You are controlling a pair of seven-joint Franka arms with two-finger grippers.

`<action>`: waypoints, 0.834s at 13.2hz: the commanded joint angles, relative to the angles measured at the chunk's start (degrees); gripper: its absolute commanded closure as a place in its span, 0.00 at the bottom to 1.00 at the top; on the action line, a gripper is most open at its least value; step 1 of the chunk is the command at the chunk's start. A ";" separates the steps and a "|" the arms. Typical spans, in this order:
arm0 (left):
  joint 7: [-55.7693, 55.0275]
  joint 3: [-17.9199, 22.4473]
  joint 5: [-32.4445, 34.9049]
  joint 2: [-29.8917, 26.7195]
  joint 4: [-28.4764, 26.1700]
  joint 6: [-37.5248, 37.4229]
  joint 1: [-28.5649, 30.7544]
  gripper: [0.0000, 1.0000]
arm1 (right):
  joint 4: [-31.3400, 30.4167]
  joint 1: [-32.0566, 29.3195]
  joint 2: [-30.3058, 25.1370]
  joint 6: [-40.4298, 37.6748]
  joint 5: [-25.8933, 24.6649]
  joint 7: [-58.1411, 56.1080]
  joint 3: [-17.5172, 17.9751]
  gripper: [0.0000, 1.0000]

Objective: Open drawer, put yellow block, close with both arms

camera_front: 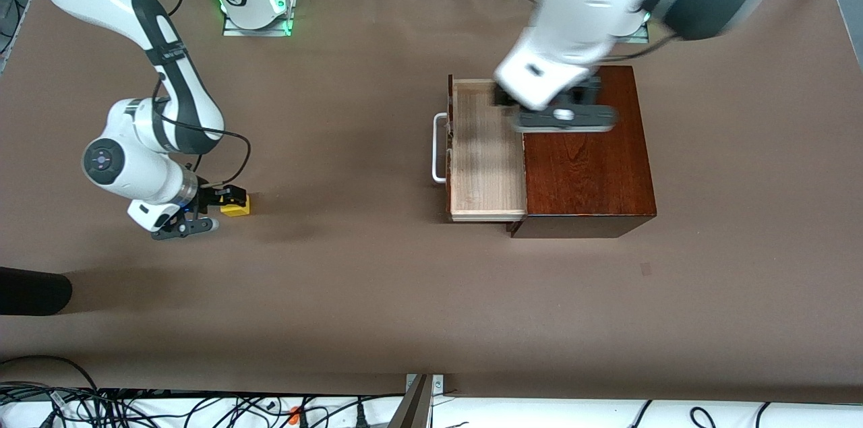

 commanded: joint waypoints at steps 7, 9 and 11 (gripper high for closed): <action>22.96 10.66 -8.37 -8.50 -3.73 -3.69 11.02 0.00 | -3.19 0.41 1.63 2.50 -0.59 -0.07 -0.03 0.63; 28.93 23.13 -10.75 -11.04 -6.18 -3.35 3.30 0.00 | -2.84 0.41 1.45 2.15 -0.77 -0.60 -0.11 0.89; 33.50 31.33 -12.96 -14.03 -10.74 -1.25 -0.94 0.00 | -2.40 0.59 -0.03 1.98 -1.03 -1.74 0.15 0.92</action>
